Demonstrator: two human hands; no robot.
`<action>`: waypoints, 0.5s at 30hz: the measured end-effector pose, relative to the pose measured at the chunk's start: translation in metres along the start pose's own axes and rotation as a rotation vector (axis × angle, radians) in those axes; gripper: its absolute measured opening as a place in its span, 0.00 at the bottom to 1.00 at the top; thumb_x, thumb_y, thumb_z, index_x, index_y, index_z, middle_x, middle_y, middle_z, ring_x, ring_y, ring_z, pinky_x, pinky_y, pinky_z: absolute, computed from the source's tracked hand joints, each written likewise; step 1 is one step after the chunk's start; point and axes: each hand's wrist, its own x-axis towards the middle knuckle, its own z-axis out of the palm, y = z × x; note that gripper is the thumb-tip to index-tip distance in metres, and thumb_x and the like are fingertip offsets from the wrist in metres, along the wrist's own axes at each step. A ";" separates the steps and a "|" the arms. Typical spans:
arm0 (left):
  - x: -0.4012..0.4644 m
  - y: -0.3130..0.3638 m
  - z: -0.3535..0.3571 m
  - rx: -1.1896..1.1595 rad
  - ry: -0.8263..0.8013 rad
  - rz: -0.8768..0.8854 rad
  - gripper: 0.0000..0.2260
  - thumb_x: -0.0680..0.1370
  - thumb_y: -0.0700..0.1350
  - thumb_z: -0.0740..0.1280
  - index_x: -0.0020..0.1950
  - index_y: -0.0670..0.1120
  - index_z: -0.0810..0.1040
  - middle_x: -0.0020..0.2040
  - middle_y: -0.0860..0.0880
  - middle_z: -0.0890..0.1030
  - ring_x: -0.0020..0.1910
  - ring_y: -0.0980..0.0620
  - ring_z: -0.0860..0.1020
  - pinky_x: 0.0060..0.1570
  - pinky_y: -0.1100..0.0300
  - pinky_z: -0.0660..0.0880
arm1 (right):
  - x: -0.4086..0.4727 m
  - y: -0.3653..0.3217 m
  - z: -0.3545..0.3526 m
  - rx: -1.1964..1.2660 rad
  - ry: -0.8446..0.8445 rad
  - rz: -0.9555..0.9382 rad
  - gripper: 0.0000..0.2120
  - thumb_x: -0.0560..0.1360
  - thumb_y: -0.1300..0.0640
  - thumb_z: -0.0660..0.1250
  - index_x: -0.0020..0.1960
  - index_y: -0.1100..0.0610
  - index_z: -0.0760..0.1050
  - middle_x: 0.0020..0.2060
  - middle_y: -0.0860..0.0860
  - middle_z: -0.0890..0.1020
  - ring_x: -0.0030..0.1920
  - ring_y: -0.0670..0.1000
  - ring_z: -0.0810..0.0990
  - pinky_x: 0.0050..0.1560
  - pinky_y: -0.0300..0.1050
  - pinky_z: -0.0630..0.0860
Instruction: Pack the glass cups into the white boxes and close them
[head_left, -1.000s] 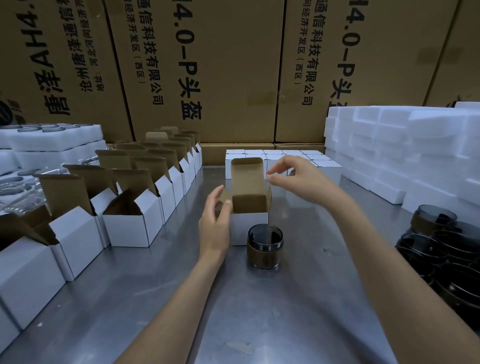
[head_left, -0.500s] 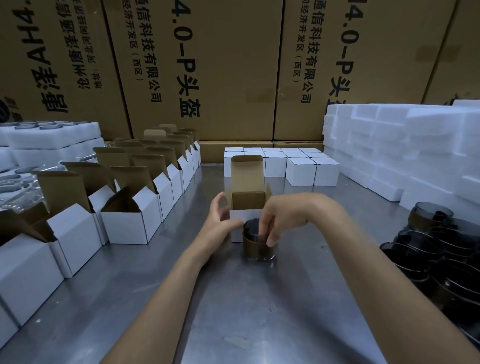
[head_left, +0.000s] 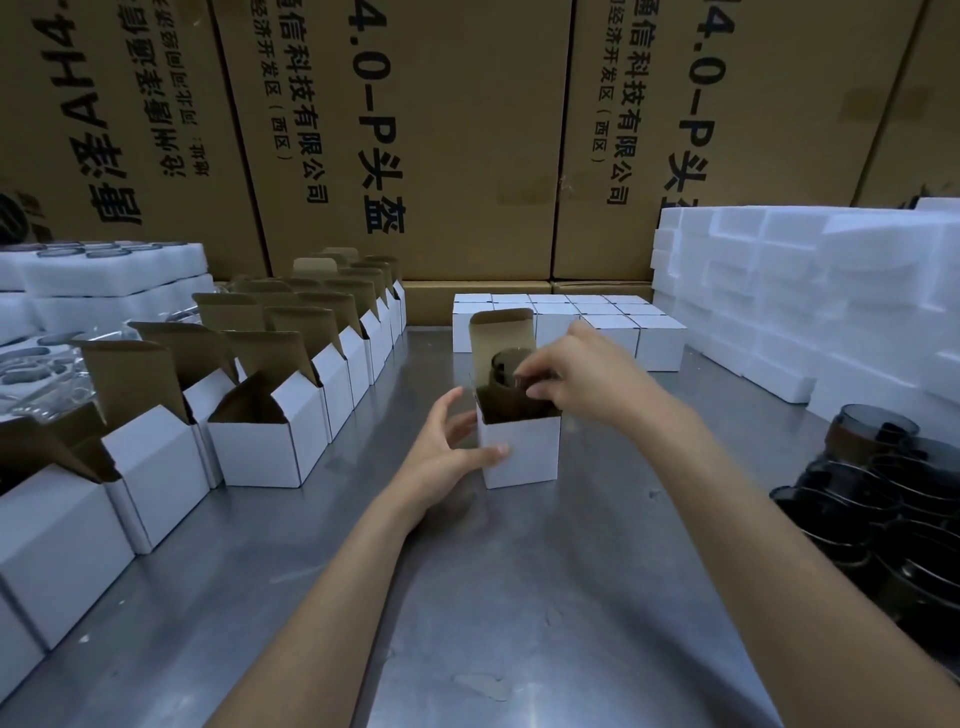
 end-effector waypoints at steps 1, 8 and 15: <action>0.000 -0.001 0.000 -0.005 -0.005 0.002 0.40 0.69 0.37 0.76 0.75 0.49 0.60 0.66 0.44 0.75 0.69 0.50 0.70 0.70 0.46 0.66 | 0.001 0.002 0.006 -0.016 -0.020 -0.013 0.13 0.76 0.52 0.66 0.60 0.41 0.78 0.41 0.45 0.67 0.58 0.54 0.68 0.55 0.46 0.63; 0.001 0.001 -0.002 -0.014 -0.022 -0.001 0.43 0.65 0.40 0.78 0.75 0.49 0.60 0.66 0.47 0.76 0.69 0.51 0.70 0.70 0.48 0.65 | 0.006 0.006 0.022 -0.146 -0.027 -0.131 0.10 0.78 0.49 0.63 0.56 0.38 0.79 0.33 0.38 0.68 0.51 0.48 0.60 0.39 0.47 0.48; 0.000 0.002 -0.003 -0.043 -0.043 -0.003 0.41 0.68 0.38 0.77 0.76 0.49 0.59 0.68 0.46 0.75 0.70 0.50 0.69 0.71 0.48 0.64 | 0.005 0.010 0.010 0.259 0.043 -0.052 0.10 0.79 0.54 0.63 0.51 0.42 0.81 0.35 0.35 0.77 0.43 0.39 0.71 0.49 0.43 0.63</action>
